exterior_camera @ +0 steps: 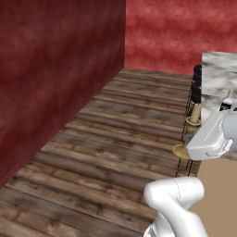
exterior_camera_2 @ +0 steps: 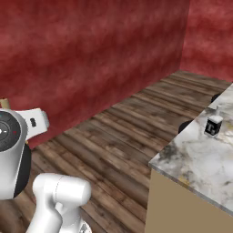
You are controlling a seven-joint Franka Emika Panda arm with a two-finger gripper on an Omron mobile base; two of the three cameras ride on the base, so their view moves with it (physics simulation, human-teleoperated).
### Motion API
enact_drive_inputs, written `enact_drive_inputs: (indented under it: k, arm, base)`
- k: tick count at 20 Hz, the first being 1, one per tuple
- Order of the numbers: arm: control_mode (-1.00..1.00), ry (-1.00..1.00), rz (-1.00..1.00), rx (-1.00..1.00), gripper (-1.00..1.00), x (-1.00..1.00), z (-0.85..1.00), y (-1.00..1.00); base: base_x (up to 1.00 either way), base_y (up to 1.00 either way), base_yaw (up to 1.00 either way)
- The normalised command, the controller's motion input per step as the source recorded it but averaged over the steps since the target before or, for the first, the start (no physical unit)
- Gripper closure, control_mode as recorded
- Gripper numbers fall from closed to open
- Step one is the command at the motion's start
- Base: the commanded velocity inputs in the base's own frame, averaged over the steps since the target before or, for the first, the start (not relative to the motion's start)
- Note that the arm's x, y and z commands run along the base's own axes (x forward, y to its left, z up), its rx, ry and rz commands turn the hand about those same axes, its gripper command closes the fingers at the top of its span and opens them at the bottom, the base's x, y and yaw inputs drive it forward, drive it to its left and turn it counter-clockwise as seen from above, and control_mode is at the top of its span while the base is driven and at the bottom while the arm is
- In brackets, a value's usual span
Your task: Get the candle and the liquor from the cabinet and move them to the dining counter.
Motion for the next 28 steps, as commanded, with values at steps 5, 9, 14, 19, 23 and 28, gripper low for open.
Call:
enact_drive_inputs:
  k: [5, 9, 14, 19, 23, 28]
  arm:
    - [1.00, 0.00, 0.00, 0.00, 1.00, 0.00, 0.00, 0.00]
    - [1.00, 0.00, 0.00, 0.00, 1.00, 0.00, 0.00, 0.00]
    - [1.00, 0.00, 0.00, 0.00, 1.00, 0.00, 0.00, 0.00]
    - [1.00, 0.00, 0.00, 0.00, 1.00, 0.00, 0.00, 0.00]
    - [1.00, 0.00, 0.00, 0.00, 1.00, 0.00, 0.00, 0.00]
    - [1.00, 0.00, 0.00, 0.00, 1.00, 0.00, 0.00, 0.00]
  base:
    - [0.63, 0.40, -0.51]
    - [0.63, 0.63, -0.50]
    - [0.68, 0.81, -0.44]
    - [0.74, 0.79, -0.42]
    - [0.76, 0.65, -0.45]
    - [0.73, 0.58, -0.48]
